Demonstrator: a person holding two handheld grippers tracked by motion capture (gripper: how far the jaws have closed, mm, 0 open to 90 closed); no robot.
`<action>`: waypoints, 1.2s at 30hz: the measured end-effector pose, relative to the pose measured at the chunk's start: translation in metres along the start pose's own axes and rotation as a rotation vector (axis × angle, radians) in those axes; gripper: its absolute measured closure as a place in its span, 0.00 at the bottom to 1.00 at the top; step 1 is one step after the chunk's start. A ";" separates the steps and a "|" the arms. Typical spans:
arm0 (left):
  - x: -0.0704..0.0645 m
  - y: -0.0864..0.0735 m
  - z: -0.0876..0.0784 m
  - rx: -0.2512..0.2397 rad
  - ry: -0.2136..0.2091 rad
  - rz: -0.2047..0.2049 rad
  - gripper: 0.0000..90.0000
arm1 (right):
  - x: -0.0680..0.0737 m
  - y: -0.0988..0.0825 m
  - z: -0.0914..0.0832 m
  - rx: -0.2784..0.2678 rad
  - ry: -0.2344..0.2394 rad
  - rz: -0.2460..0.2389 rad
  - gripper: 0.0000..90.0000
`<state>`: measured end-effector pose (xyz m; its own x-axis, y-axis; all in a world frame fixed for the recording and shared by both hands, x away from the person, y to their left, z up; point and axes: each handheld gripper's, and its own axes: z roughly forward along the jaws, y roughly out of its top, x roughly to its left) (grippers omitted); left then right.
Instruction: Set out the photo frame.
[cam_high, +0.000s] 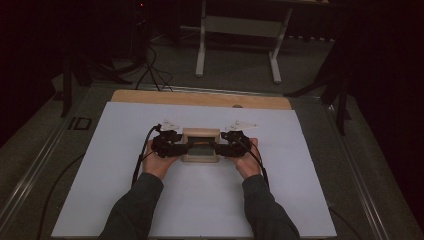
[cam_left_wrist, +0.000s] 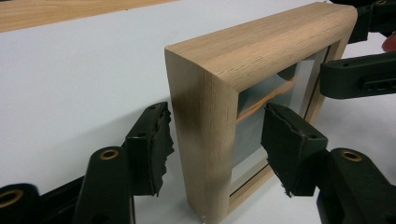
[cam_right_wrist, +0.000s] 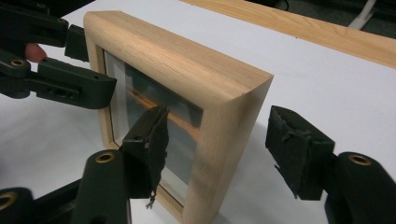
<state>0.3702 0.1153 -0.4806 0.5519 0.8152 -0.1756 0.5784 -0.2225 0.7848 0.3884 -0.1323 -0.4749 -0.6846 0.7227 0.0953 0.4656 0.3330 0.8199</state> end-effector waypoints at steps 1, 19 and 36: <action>0.000 0.000 0.000 0.001 -0.002 0.001 0.46 | 0.001 0.000 -0.001 0.003 0.002 -0.004 0.41; 0.000 -0.004 -0.017 0.002 0.013 0.010 0.46 | 0.004 -0.001 -0.011 0.012 0.007 -0.034 0.38; -0.002 -0.015 -0.040 0.007 0.037 0.050 0.45 | 0.000 -0.008 -0.030 0.018 -0.001 -0.042 0.37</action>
<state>0.3363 0.1386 -0.4685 0.5575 0.8222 -0.1145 0.5555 -0.2670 0.7875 0.3680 -0.1531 -0.4649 -0.7031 0.7085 0.0605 0.4466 0.3738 0.8129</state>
